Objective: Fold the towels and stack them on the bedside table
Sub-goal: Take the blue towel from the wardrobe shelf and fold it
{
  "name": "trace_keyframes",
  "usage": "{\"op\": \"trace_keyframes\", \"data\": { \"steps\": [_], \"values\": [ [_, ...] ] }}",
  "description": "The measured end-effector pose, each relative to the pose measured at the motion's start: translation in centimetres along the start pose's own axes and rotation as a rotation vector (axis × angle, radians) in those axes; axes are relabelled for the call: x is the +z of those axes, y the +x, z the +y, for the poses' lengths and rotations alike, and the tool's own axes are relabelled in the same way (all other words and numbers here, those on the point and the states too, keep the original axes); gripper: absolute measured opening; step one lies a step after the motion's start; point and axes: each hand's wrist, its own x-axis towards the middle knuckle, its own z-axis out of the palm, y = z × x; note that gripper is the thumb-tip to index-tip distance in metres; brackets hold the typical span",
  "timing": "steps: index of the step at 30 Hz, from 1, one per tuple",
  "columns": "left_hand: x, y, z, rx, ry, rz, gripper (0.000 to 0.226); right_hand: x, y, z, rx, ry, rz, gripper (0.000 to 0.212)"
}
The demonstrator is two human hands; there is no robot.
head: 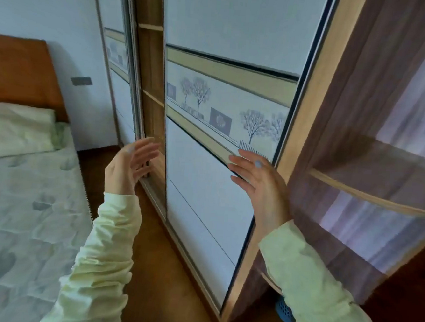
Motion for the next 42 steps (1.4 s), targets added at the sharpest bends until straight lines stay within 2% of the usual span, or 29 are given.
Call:
{"op": "trace_keyframes", "data": {
  "steps": [14,22,26,33,38,42],
  "values": [
    [-7.6,12.7,-4.4,0.064,0.184,0.188,0.048,8.8,17.5,9.3,0.047,0.13,-0.113,0.027],
    [-10.5,25.5,-8.2,0.082,0.204,0.242,0.032,15.0,30.7,14.4,0.045,0.217,-0.15,0.028],
    [-11.7,31.8,-9.9,0.113,0.2,0.269,0.044,17.3,36.7,16.6,0.038,0.258,-0.146,0.032],
    [-13.4,41.2,-12.6,0.095,0.186,0.24,0.043,19.3,44.0,20.1,0.032,0.197,-0.141,0.032],
    [-15.1,48.4,-14.6,0.089,0.153,0.163,0.046,21.1,49.2,22.7,0.008,0.165,-0.125,0.03],
    [-17.2,54.5,-16.2,0.049,0.136,0.069,0.032,23.7,53.4,24.8,-0.018,0.13,-0.115,0.032]
  ]
}}
